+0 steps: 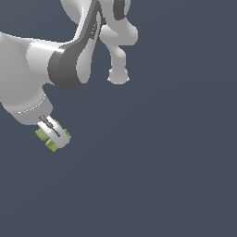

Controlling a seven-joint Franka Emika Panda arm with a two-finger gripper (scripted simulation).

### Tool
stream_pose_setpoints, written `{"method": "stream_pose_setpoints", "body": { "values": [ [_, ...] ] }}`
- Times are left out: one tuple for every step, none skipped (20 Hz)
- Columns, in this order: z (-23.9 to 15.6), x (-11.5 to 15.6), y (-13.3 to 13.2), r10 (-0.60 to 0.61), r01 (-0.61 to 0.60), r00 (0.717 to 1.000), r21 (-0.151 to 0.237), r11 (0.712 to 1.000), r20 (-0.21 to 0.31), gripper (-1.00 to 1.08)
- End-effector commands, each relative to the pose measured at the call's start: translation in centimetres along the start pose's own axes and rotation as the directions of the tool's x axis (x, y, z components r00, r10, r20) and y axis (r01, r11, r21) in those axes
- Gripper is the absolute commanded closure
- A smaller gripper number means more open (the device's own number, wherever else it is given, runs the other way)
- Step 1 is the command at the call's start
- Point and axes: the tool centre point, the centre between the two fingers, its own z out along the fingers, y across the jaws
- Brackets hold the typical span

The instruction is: Pick up the object and move it to a goal position.

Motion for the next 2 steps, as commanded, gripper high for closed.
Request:
{"method": "stream_pose_setpoints", "body": {
  "values": [
    [-0.12, 0.15, 0.02, -0.001, 0.001, 1.000, 0.000, 1.000, 0.000, 1.08],
    [-0.13, 0.16, 0.02, -0.001, 0.001, 1.000, 0.000, 1.000, 0.000, 1.08]
  ]
}}
